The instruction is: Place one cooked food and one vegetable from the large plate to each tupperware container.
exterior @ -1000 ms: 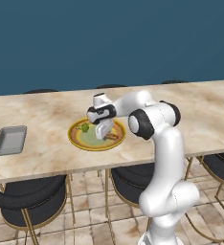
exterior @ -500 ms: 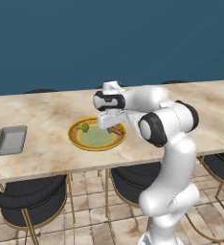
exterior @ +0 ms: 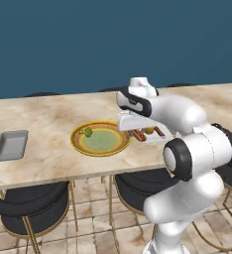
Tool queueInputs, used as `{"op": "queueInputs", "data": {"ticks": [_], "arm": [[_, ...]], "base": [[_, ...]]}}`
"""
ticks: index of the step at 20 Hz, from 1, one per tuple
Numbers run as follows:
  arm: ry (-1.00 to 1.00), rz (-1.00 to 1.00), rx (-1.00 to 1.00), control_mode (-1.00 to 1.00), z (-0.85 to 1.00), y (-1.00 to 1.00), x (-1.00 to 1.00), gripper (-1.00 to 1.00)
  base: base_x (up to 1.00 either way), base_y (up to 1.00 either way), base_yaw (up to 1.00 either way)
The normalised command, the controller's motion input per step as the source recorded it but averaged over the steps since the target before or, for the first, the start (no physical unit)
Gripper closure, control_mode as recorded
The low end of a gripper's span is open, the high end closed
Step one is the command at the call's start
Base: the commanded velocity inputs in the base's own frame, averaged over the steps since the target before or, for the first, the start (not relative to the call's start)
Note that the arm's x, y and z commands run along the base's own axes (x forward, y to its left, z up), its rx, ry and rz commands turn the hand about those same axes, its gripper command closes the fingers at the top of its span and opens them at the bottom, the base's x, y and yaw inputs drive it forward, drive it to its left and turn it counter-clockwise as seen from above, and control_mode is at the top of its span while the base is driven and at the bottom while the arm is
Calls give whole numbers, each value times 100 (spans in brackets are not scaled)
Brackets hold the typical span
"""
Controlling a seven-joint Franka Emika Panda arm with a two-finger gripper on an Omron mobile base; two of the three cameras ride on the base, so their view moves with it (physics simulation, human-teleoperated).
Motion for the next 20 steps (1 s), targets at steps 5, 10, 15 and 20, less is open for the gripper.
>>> {"op": "queueInputs", "data": {"ticks": [5,10,15,20], "arm": [[-7,-15,-11,-100,42,-16,-92,100],[0,-1,0,-100,0,0,-13,100],[0,0,0,100,0,2,0,100],[0,0,0,100,0,0,0,100]], "base": [[0,0,0],[0,0,0],[0,7,0],[-2,90,-3]]}}
